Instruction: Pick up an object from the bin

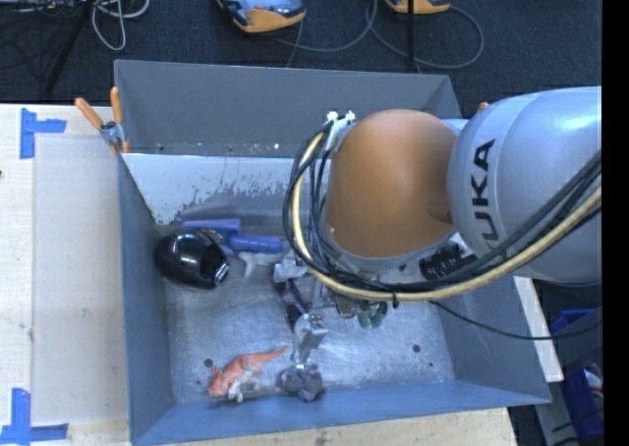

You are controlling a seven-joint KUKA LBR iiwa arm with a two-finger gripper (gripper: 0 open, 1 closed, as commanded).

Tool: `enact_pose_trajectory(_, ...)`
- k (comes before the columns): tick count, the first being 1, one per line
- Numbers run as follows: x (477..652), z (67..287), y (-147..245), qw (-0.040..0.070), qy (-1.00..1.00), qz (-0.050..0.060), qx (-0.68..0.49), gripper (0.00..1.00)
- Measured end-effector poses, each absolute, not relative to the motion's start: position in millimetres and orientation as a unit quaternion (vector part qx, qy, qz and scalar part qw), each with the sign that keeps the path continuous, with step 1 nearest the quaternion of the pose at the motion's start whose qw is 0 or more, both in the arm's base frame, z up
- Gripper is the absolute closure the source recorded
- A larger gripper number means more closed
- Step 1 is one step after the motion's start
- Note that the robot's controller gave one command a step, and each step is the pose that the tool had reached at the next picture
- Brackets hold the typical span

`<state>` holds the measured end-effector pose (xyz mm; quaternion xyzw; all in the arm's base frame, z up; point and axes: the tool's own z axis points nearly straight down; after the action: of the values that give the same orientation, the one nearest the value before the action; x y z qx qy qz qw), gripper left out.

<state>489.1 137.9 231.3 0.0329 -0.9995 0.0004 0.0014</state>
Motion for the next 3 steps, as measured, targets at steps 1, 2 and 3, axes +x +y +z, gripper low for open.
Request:
enact_pose_trajectory(1,491.3,195,141,-0.005,-0.999,-0.001,0.041,0.0)
enact_pose_trajectory(2,497.8,126,134,-0.001,-1.0,-0.001,0.01,0.0)
enact_pose_trajectory(3,473.7,73,139,-0.005,-0.995,-0.002,-0.095,1.0)
